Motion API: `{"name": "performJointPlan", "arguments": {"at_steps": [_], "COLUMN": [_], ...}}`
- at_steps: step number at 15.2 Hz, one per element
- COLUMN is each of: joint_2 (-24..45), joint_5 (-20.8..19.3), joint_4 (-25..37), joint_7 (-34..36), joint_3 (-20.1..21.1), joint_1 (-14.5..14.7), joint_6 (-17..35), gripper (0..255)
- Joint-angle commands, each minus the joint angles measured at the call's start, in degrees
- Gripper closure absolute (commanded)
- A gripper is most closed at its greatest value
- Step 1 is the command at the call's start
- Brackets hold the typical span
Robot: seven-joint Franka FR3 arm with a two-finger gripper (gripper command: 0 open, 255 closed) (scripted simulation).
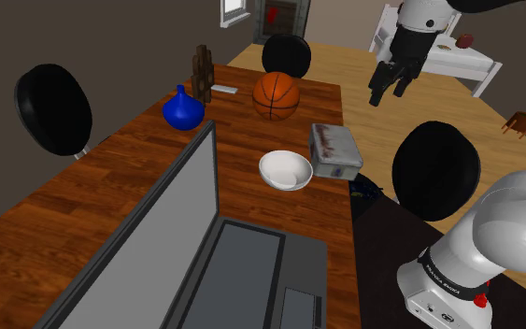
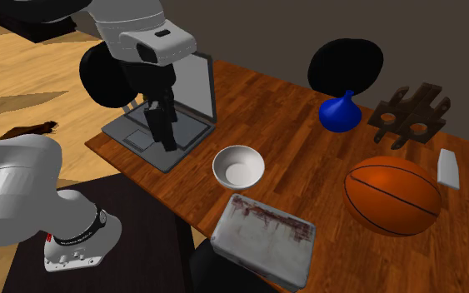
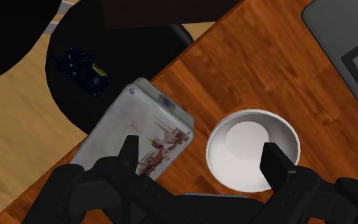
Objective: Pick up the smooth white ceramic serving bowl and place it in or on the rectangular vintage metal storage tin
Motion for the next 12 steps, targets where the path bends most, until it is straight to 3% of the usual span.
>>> {"name": "performJointPlan", "arguments": {"at_steps": [1,12], "joint_2": [0.0,17.12], "joint_5": [0.0,2.27], "joint_4": [0.0,-1.55], "joint_7": [0.0,7.98], "joint_3": [0.0,6.02], "joint_1": [0.0,2.84], "joint_6": [0.0,16.88], "gripper": [0,0]}}
